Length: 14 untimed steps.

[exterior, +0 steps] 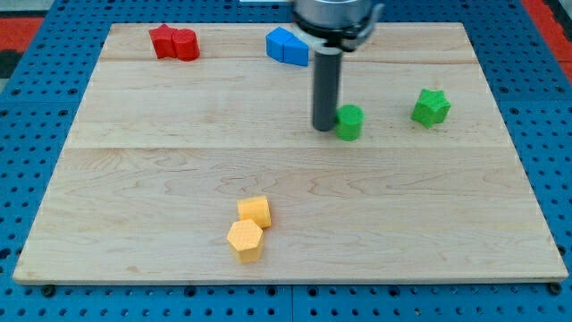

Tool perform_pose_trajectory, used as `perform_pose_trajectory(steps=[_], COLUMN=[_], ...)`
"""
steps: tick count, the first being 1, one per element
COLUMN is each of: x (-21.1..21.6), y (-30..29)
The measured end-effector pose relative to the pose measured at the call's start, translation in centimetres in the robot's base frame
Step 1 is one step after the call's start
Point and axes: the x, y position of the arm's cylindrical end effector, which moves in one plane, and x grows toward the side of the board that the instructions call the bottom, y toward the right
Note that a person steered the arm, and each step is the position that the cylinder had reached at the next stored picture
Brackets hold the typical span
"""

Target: Push the yellow hexagon towards the top right

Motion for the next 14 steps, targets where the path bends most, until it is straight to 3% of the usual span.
perform_pose_trajectory(steps=[2, 3, 5, 11, 14], x=[5.8, 13.6, 20.7, 19.7, 14.4], y=[3.7, 3.1, -2.9, -14.4, -11.4])
